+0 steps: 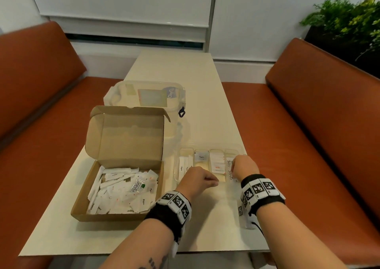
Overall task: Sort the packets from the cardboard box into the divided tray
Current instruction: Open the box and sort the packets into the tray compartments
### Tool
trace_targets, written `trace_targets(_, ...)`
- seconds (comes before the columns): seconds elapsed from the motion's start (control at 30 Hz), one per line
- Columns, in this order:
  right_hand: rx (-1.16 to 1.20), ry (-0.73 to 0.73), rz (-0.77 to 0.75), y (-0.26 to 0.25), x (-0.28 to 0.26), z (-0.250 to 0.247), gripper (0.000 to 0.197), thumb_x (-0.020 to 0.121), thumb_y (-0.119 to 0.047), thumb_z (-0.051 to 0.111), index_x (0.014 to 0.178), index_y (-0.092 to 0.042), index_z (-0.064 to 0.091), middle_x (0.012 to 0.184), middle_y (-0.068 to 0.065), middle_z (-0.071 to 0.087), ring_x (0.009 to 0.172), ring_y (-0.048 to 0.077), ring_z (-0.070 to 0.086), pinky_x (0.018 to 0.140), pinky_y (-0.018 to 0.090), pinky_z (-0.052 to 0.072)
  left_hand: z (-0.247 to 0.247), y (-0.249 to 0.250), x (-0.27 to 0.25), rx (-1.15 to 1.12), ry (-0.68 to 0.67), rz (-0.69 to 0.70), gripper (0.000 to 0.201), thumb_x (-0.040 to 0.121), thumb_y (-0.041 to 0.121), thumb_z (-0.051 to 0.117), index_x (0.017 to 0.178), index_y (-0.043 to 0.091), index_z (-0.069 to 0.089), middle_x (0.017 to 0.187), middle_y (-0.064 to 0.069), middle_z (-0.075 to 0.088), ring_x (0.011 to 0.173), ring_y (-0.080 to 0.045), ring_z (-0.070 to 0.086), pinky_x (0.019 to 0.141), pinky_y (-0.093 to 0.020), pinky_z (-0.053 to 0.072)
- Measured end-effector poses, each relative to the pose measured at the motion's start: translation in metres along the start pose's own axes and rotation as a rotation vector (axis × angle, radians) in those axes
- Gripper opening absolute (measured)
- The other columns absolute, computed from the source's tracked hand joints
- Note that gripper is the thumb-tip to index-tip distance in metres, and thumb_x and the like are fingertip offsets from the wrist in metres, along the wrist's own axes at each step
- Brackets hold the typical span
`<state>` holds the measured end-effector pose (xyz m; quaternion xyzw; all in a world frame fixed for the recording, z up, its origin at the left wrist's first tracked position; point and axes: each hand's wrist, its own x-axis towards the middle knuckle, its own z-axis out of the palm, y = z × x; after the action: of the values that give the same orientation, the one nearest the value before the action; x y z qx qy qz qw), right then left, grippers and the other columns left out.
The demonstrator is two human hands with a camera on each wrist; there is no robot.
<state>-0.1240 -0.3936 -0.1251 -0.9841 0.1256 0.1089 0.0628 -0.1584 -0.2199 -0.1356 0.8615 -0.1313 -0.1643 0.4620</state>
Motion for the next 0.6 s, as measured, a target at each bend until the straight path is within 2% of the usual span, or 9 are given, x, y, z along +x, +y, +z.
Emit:
trace_targets(0.07,-0.019,-0.014,-0.027,-0.001,-0.001,-0.001,0.027,0.088,-0.002,0.053,0.111,-0.011,0.065,0.116,0.008,0.062,0.102,0.025,0.063,0.086,0.032,0.051,0.0,0.001,0.0,0.001,0.0,-0.006,0.019,0.083,0.021,0.071,0.101,0.013,0.075,0.102,-0.002,0.073,0.092,-0.006,0.063,0.082,-0.013,0.042)
trace_targets(0.13,-0.016,-0.037,-0.041,0.0,-0.002,0.0,0.029,0.088,-0.002,0.053,0.113,-0.012,0.064,0.114,0.008,0.064,0.102,0.026,0.063,0.085,0.032,0.051,0.0,0.001,0.0,-0.003,0.002,-0.01,0.019,0.083,0.02,0.071,0.1,0.012,0.075,0.102,-0.003,0.073,0.094,-0.009,0.064,0.083,-0.014,0.043)
trace_targets(0.27,-0.028,-0.037,-0.066,0.0,-0.005,0.001,0.025,0.088,-0.005,0.054,0.109,-0.012,0.064,0.108,0.006,0.066,0.097,0.025,0.063,0.078,0.03,0.049,0.0,0.002,0.0,-0.007,0.002,-0.014,0.018,0.083,0.019,0.071,0.099,0.011,0.075,0.101,-0.003,0.073,0.096,-0.01,0.064,0.085,-0.016,0.045)
trace_targets(0.37,-0.023,-0.035,-0.065,-0.001,-0.006,0.0,0.023,0.088,-0.004,0.054,0.107,-0.012,0.064,0.107,0.006,0.066,0.096,0.024,0.063,0.078,0.03,0.05,0.0,0.001,0.001,-0.002,0.005,-0.013,0.018,0.083,0.02,0.071,0.099,0.011,0.075,0.101,-0.003,0.073,0.096,-0.011,0.065,0.087,-0.018,0.046)
trace_targets(0.6,0.009,-0.033,-0.057,-0.005,-0.011,-0.003,0.021,0.087,-0.005,0.053,0.105,-0.012,0.064,0.105,0.006,0.066,0.094,0.024,0.063,0.075,0.029,0.049,0.0,0.001,0.0,-0.023,0.01,-0.025,0.017,0.082,0.019,0.072,0.098,0.012,0.076,0.1,-0.002,0.073,0.092,-0.007,0.064,0.08,-0.013,0.043)
